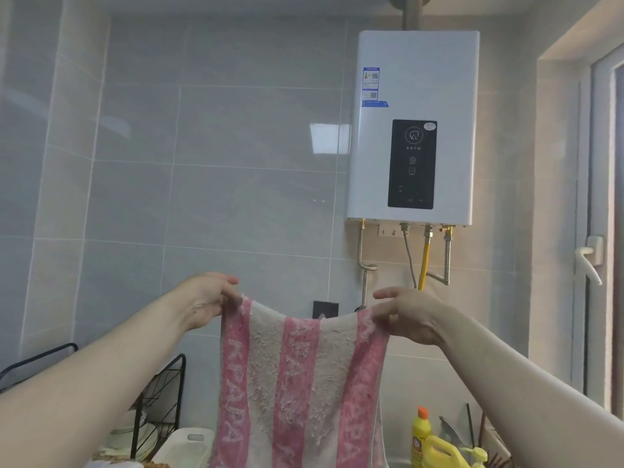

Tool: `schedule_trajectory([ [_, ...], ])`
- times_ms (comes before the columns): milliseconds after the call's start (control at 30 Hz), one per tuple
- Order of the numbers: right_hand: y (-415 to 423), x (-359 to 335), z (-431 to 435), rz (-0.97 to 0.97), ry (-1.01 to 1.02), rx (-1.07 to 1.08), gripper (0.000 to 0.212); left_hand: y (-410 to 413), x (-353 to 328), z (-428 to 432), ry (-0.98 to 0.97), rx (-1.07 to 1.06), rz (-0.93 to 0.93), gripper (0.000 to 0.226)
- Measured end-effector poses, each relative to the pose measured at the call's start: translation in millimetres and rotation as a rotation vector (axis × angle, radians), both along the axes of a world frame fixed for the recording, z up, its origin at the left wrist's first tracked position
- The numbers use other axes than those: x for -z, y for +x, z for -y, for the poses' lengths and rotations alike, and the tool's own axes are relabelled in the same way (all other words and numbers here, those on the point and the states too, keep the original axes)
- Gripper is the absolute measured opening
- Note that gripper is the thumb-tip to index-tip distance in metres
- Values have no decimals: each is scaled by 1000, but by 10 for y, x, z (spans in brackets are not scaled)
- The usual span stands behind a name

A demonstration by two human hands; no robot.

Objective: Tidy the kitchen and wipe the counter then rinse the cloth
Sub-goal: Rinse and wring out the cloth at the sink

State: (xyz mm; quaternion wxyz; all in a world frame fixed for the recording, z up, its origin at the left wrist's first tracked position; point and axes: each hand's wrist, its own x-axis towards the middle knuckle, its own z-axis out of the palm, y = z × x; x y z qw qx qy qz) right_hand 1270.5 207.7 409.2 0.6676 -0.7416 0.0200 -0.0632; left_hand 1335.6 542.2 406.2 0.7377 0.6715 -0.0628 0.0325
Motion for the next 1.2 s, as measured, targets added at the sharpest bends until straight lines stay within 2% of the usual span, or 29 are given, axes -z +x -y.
schedule_trajectory([
  [67,-5,25,9,50,-311,59,40,61,65,-59,252,-71,123,30],
  [167,80,48,0,148,-930,278,21,100,105,-100,780,-242,359,12],
  [233,137,62,9,154,-1168,365,23,69,79,-91,1027,-300,438,13],
  [300,128,46,12,185,-1286,451,26,25,45,-72,1173,-386,480,24],
  [367,92,36,-2,211,-1195,446,27,-20,26,-53,1155,-389,460,24],
  [400,80,35,-9,189,-1022,395,26,-41,12,-40,1065,-341,407,23],
  [467,32,28,-52,58,-573,261,23,-84,-4,-13,700,-169,189,16],
  [533,-28,31,-132,-53,-235,139,16,-126,8,34,410,-55,-7,10],
  [600,-65,39,-276,-50,32,64,11,-163,19,152,253,2,-96,14],
  [667,-86,48,-477,7,211,1,22,-229,-9,350,113,64,-126,24],
  [800,-136,81,-913,207,28,-77,20,-454,-53,755,117,122,-33,25],
  [933,-258,54,-1104,290,57,-109,11,-645,-90,881,39,247,3,18],
  [1033,-301,53,-1064,336,14,-101,7,-678,-142,794,-25,328,-19,36],
  [1133,-298,80,-1004,364,-26,-134,18,-714,-162,702,-53,394,-17,47],
  [1200,-301,102,-977,396,-29,-126,18,-757,-133,666,-80,440,-17,54],
])
